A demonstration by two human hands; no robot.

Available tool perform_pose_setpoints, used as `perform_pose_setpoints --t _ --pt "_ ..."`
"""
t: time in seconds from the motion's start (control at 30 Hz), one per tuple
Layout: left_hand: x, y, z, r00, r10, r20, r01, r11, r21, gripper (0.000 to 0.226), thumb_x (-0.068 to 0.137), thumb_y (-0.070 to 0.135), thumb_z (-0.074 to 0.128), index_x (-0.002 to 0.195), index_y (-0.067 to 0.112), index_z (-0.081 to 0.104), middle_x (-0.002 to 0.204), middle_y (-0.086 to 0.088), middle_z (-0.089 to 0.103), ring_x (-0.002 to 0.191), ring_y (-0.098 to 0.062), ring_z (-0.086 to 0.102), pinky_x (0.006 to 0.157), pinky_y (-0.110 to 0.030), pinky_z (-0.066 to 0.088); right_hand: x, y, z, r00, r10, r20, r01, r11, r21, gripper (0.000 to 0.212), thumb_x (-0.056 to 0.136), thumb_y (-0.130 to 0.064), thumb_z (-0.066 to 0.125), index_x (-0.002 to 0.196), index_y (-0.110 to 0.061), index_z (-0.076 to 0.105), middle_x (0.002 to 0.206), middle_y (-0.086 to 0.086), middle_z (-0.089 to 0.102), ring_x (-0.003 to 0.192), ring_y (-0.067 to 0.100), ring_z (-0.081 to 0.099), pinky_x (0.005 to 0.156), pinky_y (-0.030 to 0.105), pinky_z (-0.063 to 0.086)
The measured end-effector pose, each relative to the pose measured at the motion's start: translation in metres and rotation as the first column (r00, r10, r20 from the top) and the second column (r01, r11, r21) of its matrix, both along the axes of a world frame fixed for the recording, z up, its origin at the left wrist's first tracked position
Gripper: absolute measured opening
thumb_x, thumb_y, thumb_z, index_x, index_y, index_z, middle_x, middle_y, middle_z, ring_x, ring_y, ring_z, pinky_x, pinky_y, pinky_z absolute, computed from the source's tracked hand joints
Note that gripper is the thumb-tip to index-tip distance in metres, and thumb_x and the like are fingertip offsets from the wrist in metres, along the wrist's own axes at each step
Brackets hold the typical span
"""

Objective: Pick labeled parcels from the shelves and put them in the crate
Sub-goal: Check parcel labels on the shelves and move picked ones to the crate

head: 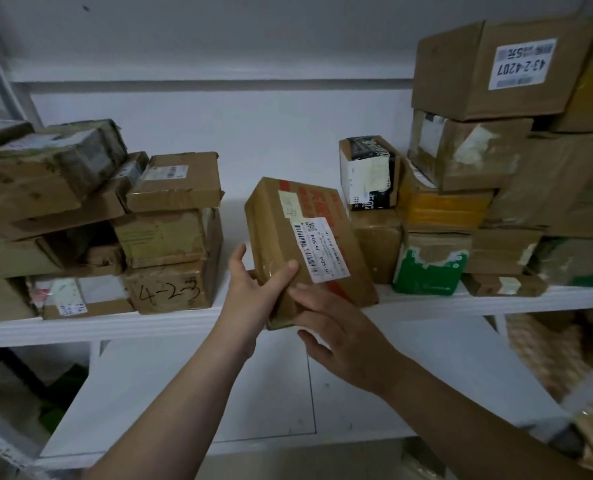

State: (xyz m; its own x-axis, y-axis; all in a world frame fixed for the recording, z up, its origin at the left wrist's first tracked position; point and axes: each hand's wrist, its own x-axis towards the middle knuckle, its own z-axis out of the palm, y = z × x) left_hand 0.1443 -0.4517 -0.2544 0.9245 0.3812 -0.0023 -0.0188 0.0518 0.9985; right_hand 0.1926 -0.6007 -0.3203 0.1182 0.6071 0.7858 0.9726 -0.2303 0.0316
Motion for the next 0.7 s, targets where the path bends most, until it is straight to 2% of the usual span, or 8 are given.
perform_pose_setpoints --t 0.1,0.2,0.27,0.33,0.43,0.53,0.63,0.7 --pt "0.0 0.0 -0.002 0.998 0.054 0.04 -0.057 0.996 0.07 0.067 0.085 0.031 0.068 0.138 0.033 0.028 0.101 0.013 0.051 0.086 -0.003 0.056 0.048 -0.011 0.044 -0.005 -0.007 0.005 0.962 0.03 -0.273 -0.014 0.998 0.061 0.034 0.09 -0.018 0.058 0.122 -0.013 0.047 0.133 0.008 0.052 0.126 0.016 0.048 0.108 0.021 0.035" --pt "-0.004 0.002 -0.002 0.987 0.091 0.131 -0.113 0.978 0.174 0.051 0.084 0.027 0.068 0.125 0.034 0.038 0.107 0.017 0.051 0.09 -0.002 0.057 0.054 -0.013 0.047 0.003 -0.016 0.015 0.878 0.003 -0.479 0.135 0.958 0.252 0.031 0.093 -0.025 0.052 0.123 -0.015 0.048 0.127 0.001 0.054 0.124 0.009 0.048 0.102 0.026 0.045" --pt "-0.009 0.009 0.0 0.981 0.087 0.175 -0.129 0.961 0.245 0.05 0.083 0.027 0.07 0.124 0.034 0.041 0.11 0.02 0.051 0.094 0.0 0.056 0.063 -0.019 0.051 0.014 -0.023 0.022 0.833 -0.047 -0.551 0.248 0.922 0.297 0.033 0.092 -0.03 0.052 0.122 -0.018 0.048 0.127 -0.003 0.051 0.122 0.009 0.049 0.099 0.035 0.048" --pt "-0.015 0.02 0.004 0.978 0.054 0.202 -0.117 0.942 0.315 0.051 0.078 0.03 0.073 0.121 0.037 0.046 0.112 0.018 0.053 0.098 -0.001 0.056 0.072 -0.027 0.053 0.022 -0.028 0.029 0.812 -0.075 -0.579 0.292 0.911 0.292 0.04 0.09 -0.035 0.051 0.125 -0.016 0.047 0.129 0.001 0.048 0.122 0.015 0.048 0.099 0.043 0.048" --pt "-0.021 0.04 0.019 0.971 -0.055 0.234 -0.062 0.883 0.465 0.05 0.066 0.031 0.07 0.112 0.043 0.053 0.109 0.015 0.059 0.096 0.001 0.059 0.077 -0.022 0.052 0.027 -0.034 0.045 0.782 -0.076 -0.619 0.298 0.917 0.264 0.06 0.086 -0.045 0.053 0.136 -0.014 0.04 0.138 0.004 0.04 0.128 0.018 0.043 0.102 0.047 0.044" --pt "-0.024 0.06 0.04 0.956 -0.234 0.176 0.072 0.771 0.632 0.054 0.062 0.033 0.072 0.112 0.042 0.055 0.112 0.014 0.059 0.095 0.008 0.058 0.078 -0.01 0.046 0.024 -0.033 0.067 0.664 -0.054 -0.745 0.291 0.937 0.192 0.081 0.082 -0.06 0.058 0.147 -0.027 0.024 0.15 -0.004 0.03 0.135 0.011 0.033 0.108 0.04 0.037" --pt "-0.026 0.069 0.052 0.914 -0.4 0.071 0.214 0.623 0.752 0.056 0.06 0.042 0.068 0.114 0.043 0.056 0.123 0.015 0.055 0.107 0.004 0.055 0.087 -0.011 0.044 0.02 -0.035 0.082 0.522 0.029 -0.852 0.149 0.981 0.125 0.086 0.077 -0.054 0.06 0.149 -0.034 0.018 0.138 -0.018 0.038 0.116 -0.003 0.045 0.088 0.02 0.045" --pt "-0.028 0.068 0.057 0.889 -0.456 0.044 0.26 0.582 0.77 0.056 0.06 0.041 0.066 0.115 0.043 0.056 0.126 0.016 0.052 0.111 0.006 0.052 0.089 -0.009 0.042 0.022 -0.039 0.08 0.473 0.113 -0.874 0.042 0.988 0.15 0.087 0.075 -0.046 0.065 0.148 -0.035 0.02 0.127 -0.024 0.044 0.105 -0.007 0.055 0.076 0.017 0.051"
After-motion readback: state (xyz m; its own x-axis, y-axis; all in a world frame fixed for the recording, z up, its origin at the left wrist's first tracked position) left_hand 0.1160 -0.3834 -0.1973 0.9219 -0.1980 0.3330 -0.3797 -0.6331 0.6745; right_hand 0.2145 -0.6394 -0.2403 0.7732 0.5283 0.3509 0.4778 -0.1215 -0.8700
